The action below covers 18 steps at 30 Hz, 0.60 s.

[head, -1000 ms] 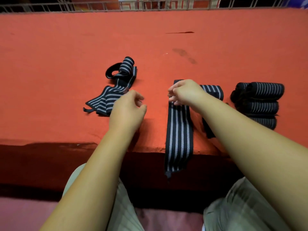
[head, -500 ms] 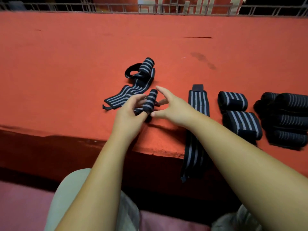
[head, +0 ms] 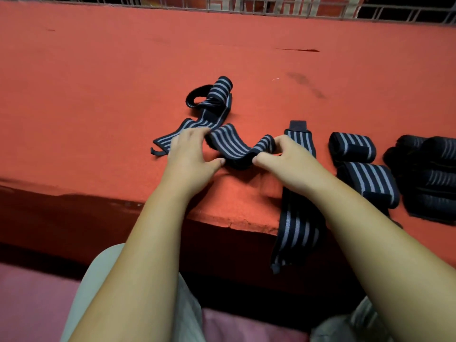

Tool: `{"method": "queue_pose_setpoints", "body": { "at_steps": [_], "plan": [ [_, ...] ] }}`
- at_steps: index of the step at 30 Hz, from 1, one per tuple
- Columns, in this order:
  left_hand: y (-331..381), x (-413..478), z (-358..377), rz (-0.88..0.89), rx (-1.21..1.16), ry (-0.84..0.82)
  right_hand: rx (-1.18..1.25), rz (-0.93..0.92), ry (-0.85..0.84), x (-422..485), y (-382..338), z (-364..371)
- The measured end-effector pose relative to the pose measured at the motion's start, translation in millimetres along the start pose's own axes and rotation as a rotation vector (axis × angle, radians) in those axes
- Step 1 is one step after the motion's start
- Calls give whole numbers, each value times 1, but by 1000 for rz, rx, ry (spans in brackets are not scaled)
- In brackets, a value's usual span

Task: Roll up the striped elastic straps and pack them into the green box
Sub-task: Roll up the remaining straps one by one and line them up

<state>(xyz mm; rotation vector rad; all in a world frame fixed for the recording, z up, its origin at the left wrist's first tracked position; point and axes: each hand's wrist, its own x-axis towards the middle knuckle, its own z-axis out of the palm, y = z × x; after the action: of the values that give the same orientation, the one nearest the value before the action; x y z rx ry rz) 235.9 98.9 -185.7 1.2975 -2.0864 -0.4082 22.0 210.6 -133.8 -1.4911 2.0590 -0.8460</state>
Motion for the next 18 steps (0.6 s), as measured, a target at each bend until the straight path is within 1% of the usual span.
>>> {"method": "queue_pose_setpoints", "body": {
  "at_steps": [2, 4, 6, 8, 10, 12, 13, 15, 17, 18],
  "plan": [
    [7, -1, 1, -67, -118, -58, 46, 25, 37, -5, 1, -7],
    [16, -3, 3, -114, -188, -38, 124, 49, 70, -6, 3, -13],
    [28, -5, 3, -145, -265, -17, 214, 112, 64, -8, 4, -19],
    [38, -5, 4, -199, -471, -50, 328, 172, 35, -8, 6, -23],
    [47, -6, 2, -292, -698, -89, 440, 231, 28, -8, 8, -24],
    [55, -8, 0, -349, -853, -109, 505, 270, 37, -7, 9, -24],
    [60, -9, -1, -360, -874, -108, 496, 290, 36, -7, 9, -23],
    [65, -9, 0, -361, -845, -73, 346, 299, 42, -11, 11, -21],
    [64, -6, 1, -328, -771, -1, 89, 211, 120, -17, 10, -22],
    [65, -5, 1, -301, -729, 40, 19, 157, 170, -23, 8, -23]
  ]
}}
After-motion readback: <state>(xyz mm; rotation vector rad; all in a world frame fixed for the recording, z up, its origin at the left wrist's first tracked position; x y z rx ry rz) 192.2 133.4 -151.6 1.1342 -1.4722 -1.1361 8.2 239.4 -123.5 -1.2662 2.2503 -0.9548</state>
